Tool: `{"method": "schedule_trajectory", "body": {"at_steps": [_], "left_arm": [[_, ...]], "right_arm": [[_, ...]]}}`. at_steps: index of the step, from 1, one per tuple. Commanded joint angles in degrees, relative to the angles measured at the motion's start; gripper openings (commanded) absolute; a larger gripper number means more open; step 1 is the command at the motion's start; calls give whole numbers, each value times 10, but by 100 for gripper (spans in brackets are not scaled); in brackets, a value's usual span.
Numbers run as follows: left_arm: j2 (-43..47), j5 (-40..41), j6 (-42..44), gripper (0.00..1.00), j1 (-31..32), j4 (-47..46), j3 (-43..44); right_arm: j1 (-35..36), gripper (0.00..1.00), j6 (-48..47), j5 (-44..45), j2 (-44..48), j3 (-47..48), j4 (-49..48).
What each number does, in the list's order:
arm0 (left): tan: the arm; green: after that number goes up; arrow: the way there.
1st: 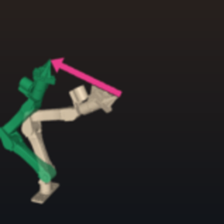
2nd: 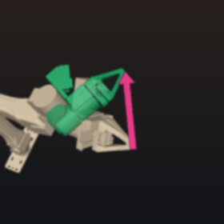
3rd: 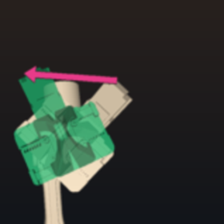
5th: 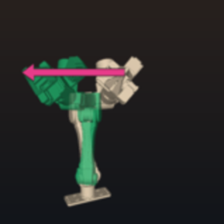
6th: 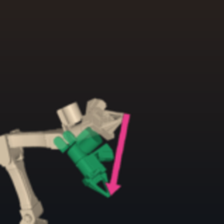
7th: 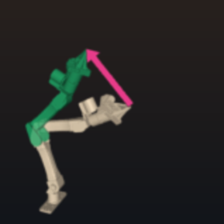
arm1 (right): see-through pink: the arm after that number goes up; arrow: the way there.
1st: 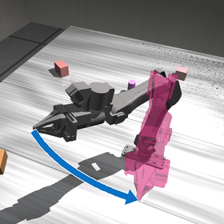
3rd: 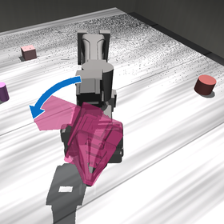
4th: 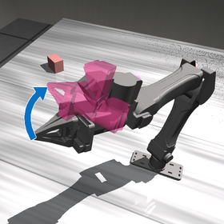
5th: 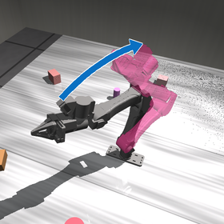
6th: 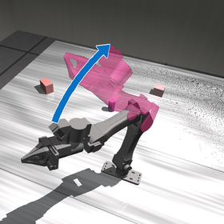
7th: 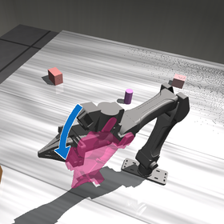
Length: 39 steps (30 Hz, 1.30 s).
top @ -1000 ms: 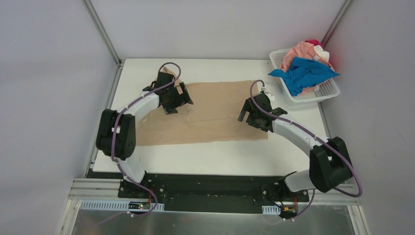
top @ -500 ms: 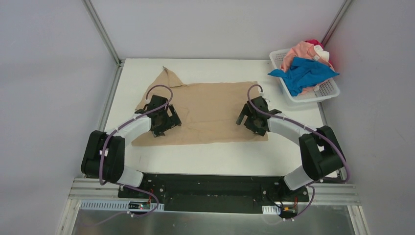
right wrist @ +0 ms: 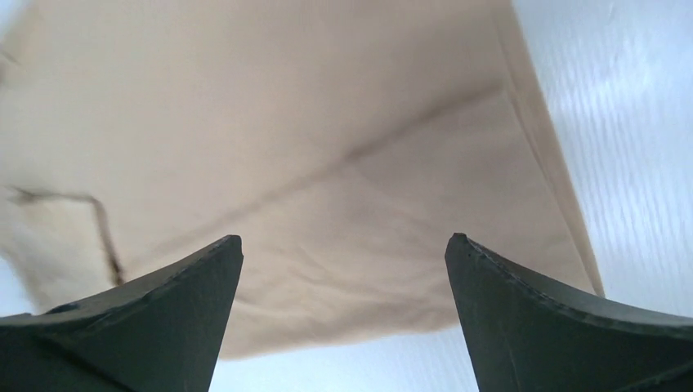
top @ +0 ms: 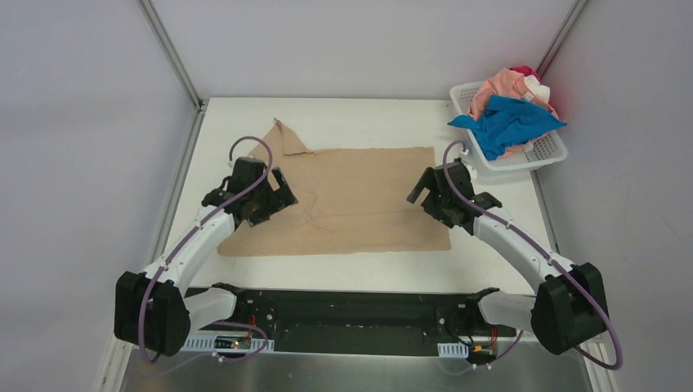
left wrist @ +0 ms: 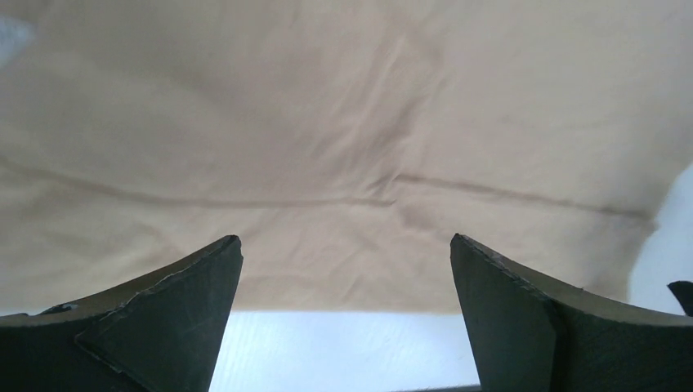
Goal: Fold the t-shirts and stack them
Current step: Fold the flattened tshirt in 1/3 of the way, then grab the side of the flattened tshirt furthest away from the robot with both arms
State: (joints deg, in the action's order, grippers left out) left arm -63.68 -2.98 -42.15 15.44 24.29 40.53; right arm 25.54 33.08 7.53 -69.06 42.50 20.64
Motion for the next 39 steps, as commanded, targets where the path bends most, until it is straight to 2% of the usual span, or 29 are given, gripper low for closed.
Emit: {"method": "schedule_trajectory", "body": {"at_steps": [1,5,8,14,16,18,20,24,26,30,34,35,39], "left_arm": [[-69,78,43,99,-16,1,165],[-214,10,40,99,-94,7,297],[-327,-3,54,99,-122,11,406],[-556,-33,90,97,-137,17,655],[-625,-62,86,94,-143,20,737],[-695,-56,83,88,-143,20,810],[-745,-36,74,85,-143,20,877],[-821,-14,46,79,-143,19,956],[-846,-11,37,74,-143,12,977],[-869,-4,28,51,-142,-6,990],[-865,10,24,7,-142,-11,976],[-859,12,26,0,-142,-11,971],[-818,22,35,0,-142,-11,923]], "right_arm": [[-39,99,37,71,-13,102,-21],[-96,99,17,52,-120,208,-5],[-121,99,-13,49,-197,290,7],[-136,99,-52,58,-316,409,-1],[-138,99,-68,62,-350,435,0],[-140,99,-81,78,-379,458,-2],[-140,99,-91,94,-406,474,-9],[-144,98,-100,114,-448,492,-43],[-145,97,-106,115,-466,497,-59],[-147,94,-108,125,-496,515,-66],[-146,88,-107,134,-532,543,-64],[-146,87,-107,132,-543,552,-63],[-146,79,-109,141,-583,595,-51]]}}
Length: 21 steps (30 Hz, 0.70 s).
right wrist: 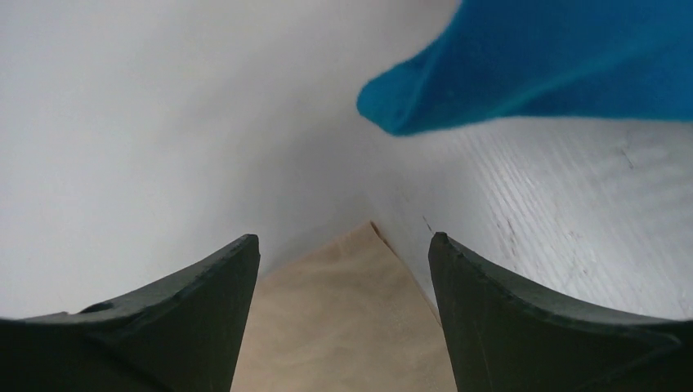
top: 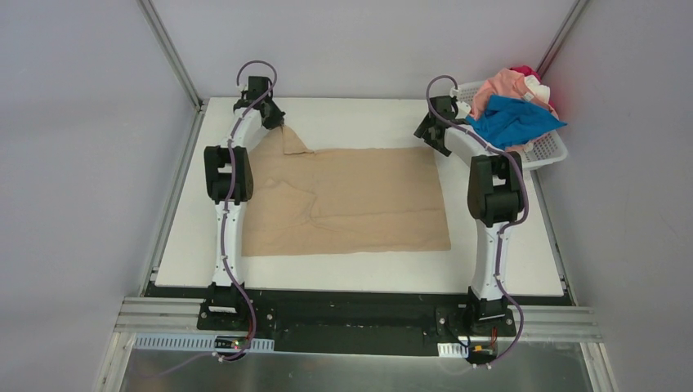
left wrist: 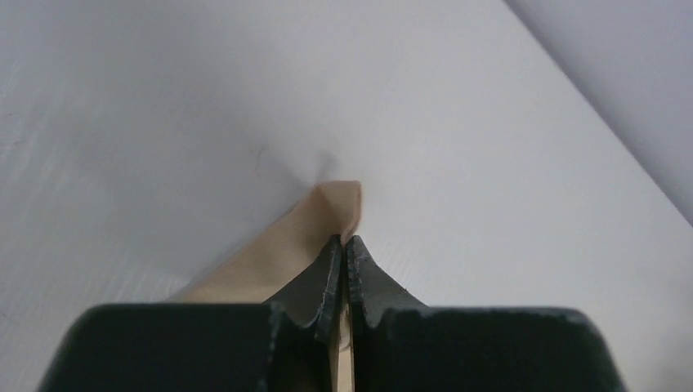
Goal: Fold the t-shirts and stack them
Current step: Grab the side of the flattened tshirt furthest away from the robot with both arms
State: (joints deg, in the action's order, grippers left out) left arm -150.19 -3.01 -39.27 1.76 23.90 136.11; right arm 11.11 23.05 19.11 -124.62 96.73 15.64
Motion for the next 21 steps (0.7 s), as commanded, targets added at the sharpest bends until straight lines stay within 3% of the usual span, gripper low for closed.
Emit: {"method": "schedule_trajectory", "body": {"at_steps": [1,7,18,21], "left_arm": [[60,25,7,0,-4,-7,-47],[159,83,32,0,11,-2,-151],[299,152,40,0,33,86,-274],[341,169,37,0,41,106,-299]], "right_arm": [[-2,77,-10,27,-38,64,4],[-1,66,-7,18,-79,92,29],[7,3,-33,11,-32,50,37],[9,0,-38,10,-5,44,36]]}}
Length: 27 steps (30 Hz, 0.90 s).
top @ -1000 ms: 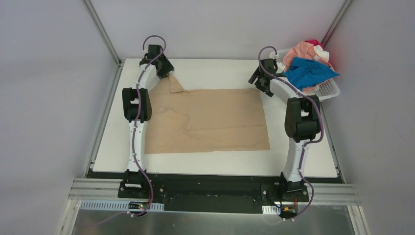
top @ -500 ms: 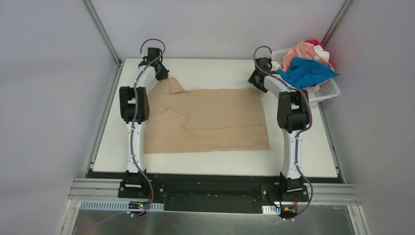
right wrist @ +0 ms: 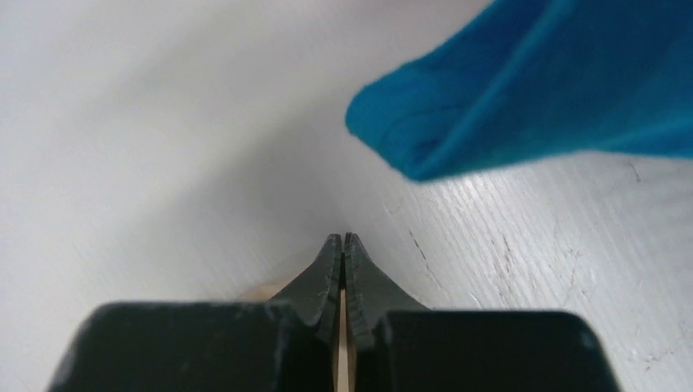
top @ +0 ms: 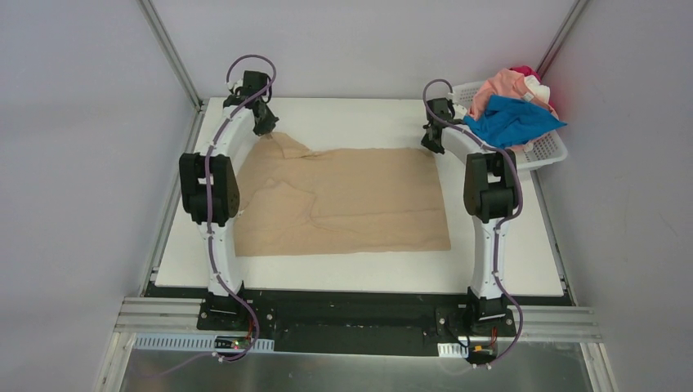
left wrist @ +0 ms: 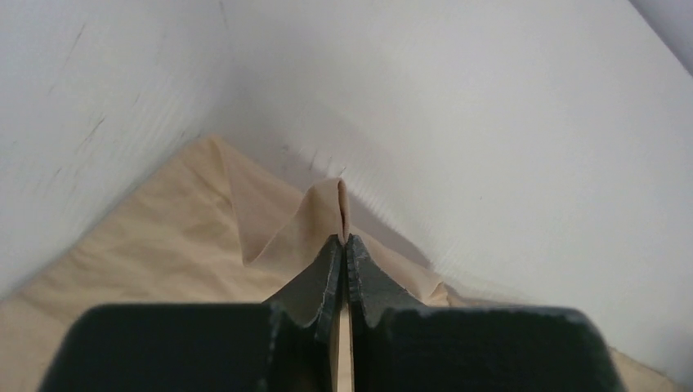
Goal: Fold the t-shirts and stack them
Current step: Grab the side of the flattened tshirt furthest away from the robot with both arms, then fold the other side of the tshirt into a rectangle
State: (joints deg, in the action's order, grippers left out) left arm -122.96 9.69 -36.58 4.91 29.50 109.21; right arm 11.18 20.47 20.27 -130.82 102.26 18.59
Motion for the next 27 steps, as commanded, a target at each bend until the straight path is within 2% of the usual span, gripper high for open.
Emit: {"method": "schedule_trajectory", "body": {"at_steps": [1,12,17,27], "left_arm": [[84,52,11,0,14,56,-40],[296,154,-21,0,72,135,-198],[383,174,-34,0,103,160,-281],[499,151,-90,0,121,205,-403]], "right_arm": [[8,0,-15,-1,67,-16,4],[27,0,-42,-31,215,-169,-36],[27,0,-38,-44,279,-237,-49],[29,0,-61,-53,356,-291,-37]]}}
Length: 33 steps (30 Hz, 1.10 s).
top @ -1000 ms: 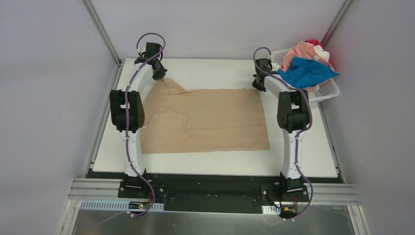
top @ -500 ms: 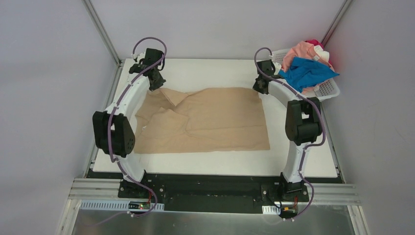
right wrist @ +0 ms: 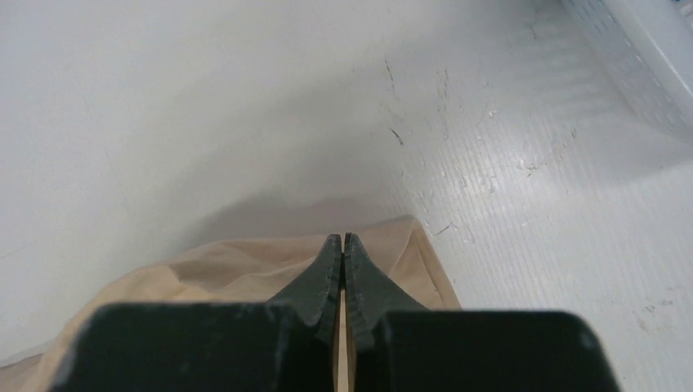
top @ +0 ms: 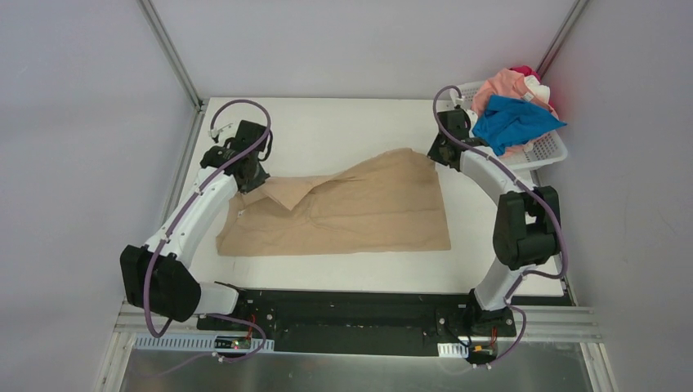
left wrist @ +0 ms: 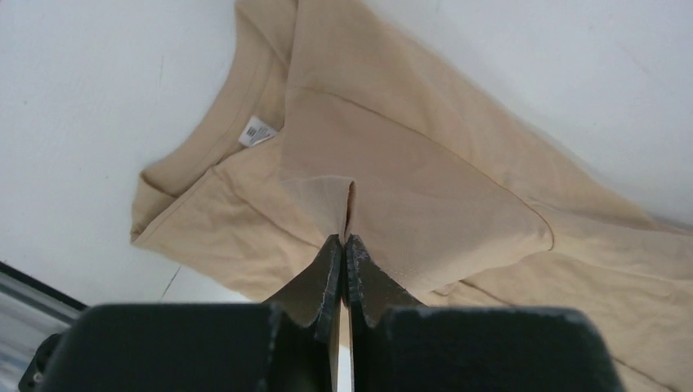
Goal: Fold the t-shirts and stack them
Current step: Fold the other side of the tshirt into a rectangle
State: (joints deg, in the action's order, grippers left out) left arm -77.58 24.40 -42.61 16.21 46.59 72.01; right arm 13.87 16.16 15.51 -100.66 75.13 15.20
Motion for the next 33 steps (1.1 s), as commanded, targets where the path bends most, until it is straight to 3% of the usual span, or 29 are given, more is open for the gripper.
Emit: {"method": "schedule_trajectory", "body": {"at_steps": [1,17,23,27,29,31,33], "left_arm": [[54,-1,-31,0,8,37,-41],[180,-108,-72,2,10,53,-180],[185,-132,-66,12,9,64,-206],[210,-141,-54,39,9,109,-225],[228,-131,-58,57,9,135,-217],[244,-128,-60,67,9,143,-199],[260,-120,-61,92,9,141,-182]], "right_arm": [[3,0,-18,-4,64,-29,-4],[4,0,-61,5,114,-75,7],[5,0,-58,37,116,-94,20],[6,16,-40,91,125,-100,61],[9,36,-32,123,140,-105,85],[16,50,-21,160,171,-120,85],[26,69,0,185,202,-132,89]]}}
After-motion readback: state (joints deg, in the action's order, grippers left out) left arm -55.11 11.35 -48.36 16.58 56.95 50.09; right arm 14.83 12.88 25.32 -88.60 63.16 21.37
